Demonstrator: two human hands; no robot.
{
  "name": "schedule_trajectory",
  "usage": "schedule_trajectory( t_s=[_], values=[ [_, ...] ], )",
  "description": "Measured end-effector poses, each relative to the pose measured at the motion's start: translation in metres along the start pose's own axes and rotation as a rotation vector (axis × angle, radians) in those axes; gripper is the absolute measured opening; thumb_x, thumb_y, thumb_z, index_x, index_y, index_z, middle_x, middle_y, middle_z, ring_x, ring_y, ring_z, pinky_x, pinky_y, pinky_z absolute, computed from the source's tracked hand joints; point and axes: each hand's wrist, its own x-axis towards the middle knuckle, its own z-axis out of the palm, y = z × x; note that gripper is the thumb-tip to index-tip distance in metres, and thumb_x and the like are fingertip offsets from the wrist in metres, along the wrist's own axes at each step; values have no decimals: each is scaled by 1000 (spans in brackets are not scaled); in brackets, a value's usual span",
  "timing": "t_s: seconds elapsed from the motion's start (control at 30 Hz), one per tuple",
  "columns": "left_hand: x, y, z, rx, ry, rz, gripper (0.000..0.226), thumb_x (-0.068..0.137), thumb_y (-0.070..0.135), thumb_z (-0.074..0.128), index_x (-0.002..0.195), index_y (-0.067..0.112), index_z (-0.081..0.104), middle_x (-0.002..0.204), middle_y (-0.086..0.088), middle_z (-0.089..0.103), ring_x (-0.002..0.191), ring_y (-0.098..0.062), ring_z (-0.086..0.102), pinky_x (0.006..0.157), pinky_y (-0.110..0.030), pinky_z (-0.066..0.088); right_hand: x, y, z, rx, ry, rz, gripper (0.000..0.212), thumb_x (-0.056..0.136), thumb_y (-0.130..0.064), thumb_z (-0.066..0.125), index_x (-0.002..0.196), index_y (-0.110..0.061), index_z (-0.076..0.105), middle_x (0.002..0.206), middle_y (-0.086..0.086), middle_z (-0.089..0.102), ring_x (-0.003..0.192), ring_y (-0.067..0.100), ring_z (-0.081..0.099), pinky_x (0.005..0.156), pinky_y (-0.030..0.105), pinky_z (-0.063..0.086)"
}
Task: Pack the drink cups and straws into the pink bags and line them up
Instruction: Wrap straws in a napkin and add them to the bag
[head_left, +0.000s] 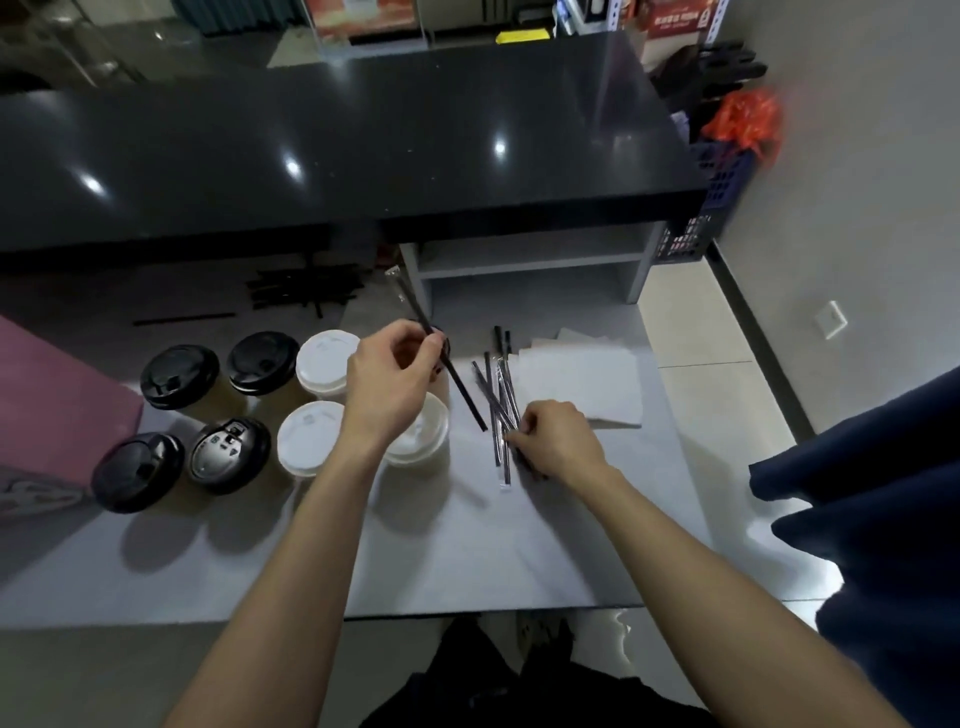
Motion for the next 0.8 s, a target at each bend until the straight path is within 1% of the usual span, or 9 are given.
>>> schedule_trajectory(
  t_s=[0.07,0.17,0.3,0.37,0.47,0.57,0.67,0.73,0.8],
  values=[
    [-2,-2,0,9,21,9,14,104,29,73,100,17,78,90,-2,81,91,-22,79,90,-53,65,4,2,0,39,9,4,17,86,-30,78,77,-19,69,70,-4,72,74,22,70,69,35,58],
    [0,-3,-1,5,36,17,14,104,32,73,99,20,78,88,-1,80,89,-23,79,89,-53,65,7,5,-9,185,53,-5,20,88,-35,85,77,-22,73,72,-10,72,74,14,68,64,29,48],
    [5,0,6,51,27,44,15,103,33,75,96,21,80,81,2,80,82,-20,79,84,-49,67,6,-3,-40,610,117,-77,20,90,-32,89,82,-18,78,75,-4,74,61,15,64,61,27,52],
    [8,5,15,62,-19,36,15,104,31,75,94,21,80,78,3,80,77,-15,80,74,-40,66,4,-13,-58,758,126,-140,17,92,-28,88,87,-15,78,75,-3,74,55,14,63,55,22,49],
    [13,13,28,-30,-103,-21,16,105,25,73,95,15,79,79,-2,81,77,-16,82,62,-30,59,2,-28,-77,817,120,-213,12,94,-24,85,91,-14,78,75,-3,74,56,16,66,55,17,47],
    [16,19,36,-166,-157,-53,15,106,19,71,103,7,79,87,-10,82,83,-24,82,67,-33,62,1,-38,-87,839,111,-254,11,93,-20,86,90,-13,78,76,1,74,56,15,65,56,20,50],
    [17,20,42,-239,-201,-38,16,108,19,69,109,7,79,91,-10,83,85,-24,81,71,-31,63,-1,-40,-91,812,115,-269,11,91,-18,88,89,-11,79,77,7,73,57,16,62,58,30,54],
    [17,21,46,-247,-205,-28,16,107,22,71,110,8,80,91,-9,83,86,-23,81,73,-31,63,-2,-38,-92,787,118,-268,12,91,-19,88,90,-11,79,79,12,75,59,18,62,59,35,55],
    [19,20,51,-219,-203,-20,15,105,23,74,108,10,81,90,-7,83,85,-21,81,72,-31,63,-3,-33,-93,761,111,-284,11,90,-20,89,89,-13,80,81,12,76,59,18,64,60,35,54]
  ],
)
